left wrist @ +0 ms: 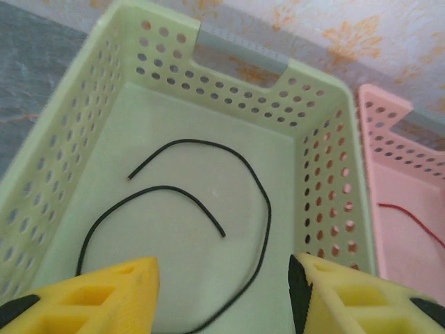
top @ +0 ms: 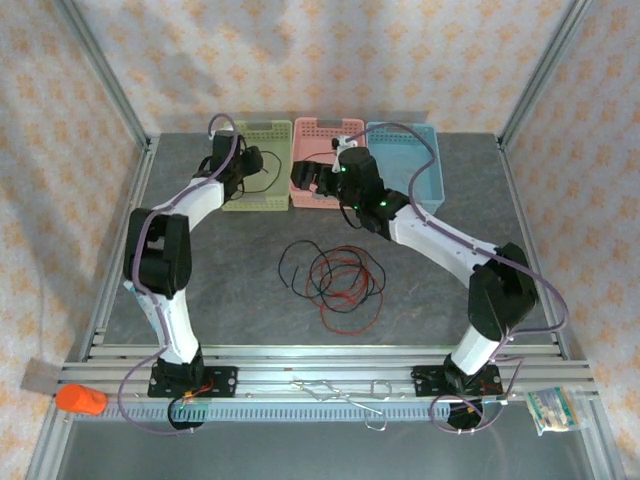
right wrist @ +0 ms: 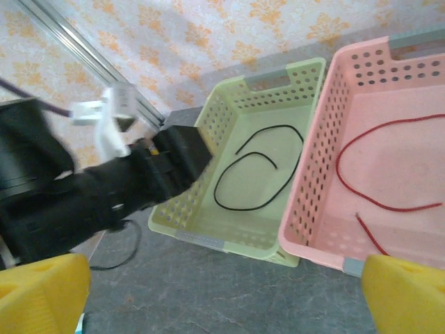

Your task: Untangle the cables

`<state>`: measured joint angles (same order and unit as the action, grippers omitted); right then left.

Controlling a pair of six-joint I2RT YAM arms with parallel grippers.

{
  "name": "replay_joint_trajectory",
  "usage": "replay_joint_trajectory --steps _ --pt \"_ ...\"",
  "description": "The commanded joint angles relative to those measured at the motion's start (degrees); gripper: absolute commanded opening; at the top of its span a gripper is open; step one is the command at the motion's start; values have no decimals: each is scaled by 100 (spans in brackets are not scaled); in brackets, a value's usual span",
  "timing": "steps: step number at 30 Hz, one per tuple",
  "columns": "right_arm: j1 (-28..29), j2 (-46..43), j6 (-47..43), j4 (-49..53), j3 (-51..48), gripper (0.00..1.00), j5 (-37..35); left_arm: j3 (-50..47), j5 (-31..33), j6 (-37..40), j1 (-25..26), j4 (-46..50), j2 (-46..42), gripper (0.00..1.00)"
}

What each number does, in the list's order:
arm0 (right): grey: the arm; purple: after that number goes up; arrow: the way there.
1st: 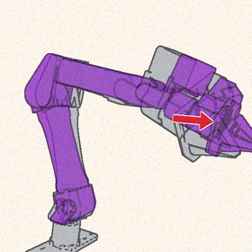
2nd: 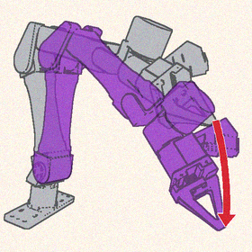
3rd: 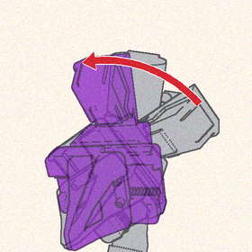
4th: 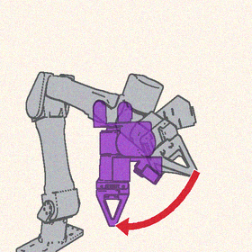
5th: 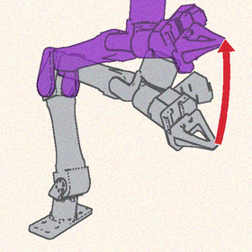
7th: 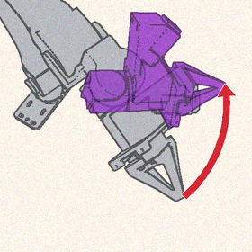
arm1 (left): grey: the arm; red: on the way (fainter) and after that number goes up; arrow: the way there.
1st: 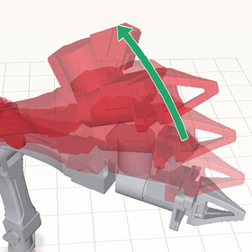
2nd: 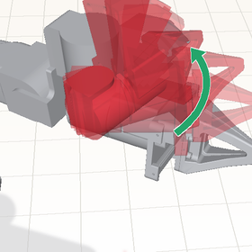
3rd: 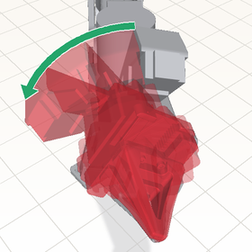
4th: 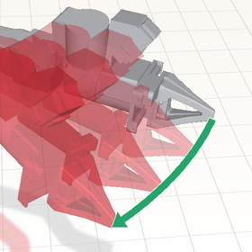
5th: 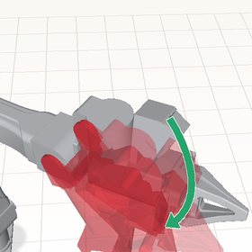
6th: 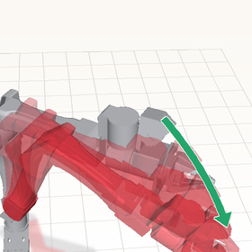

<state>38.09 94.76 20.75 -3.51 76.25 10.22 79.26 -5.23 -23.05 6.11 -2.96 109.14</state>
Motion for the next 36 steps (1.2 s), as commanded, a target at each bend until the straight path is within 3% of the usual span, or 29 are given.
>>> replay_joint_trajectory --steps 1,8,14,20,28,36 --pt "-29 -424 46 -11 -417 100 -437 -657 251 99 258 -539 -1065 56" --pt "-29 -1064 645 43 -1569 100 -995 -2217 1221 222 1325 -759 -2569 58" --pt "-14 -1557 896 -110 -2492 100 -1022 -3052 2785 138 2579 -684 -3362 59" --pt "26 -1815 961 35 -3024 100 -1011 -3404 2824 -498 3249 -344 -3685 61" --pt "110 -2023 1158 523 -3467 100 -1127 -3431 3230 -780 4306 50 -3335 61" --pt "127 -1932 1815 1784 -3437 89 -1504 -3752 2844 -1499 4592 -210 -3092 61"
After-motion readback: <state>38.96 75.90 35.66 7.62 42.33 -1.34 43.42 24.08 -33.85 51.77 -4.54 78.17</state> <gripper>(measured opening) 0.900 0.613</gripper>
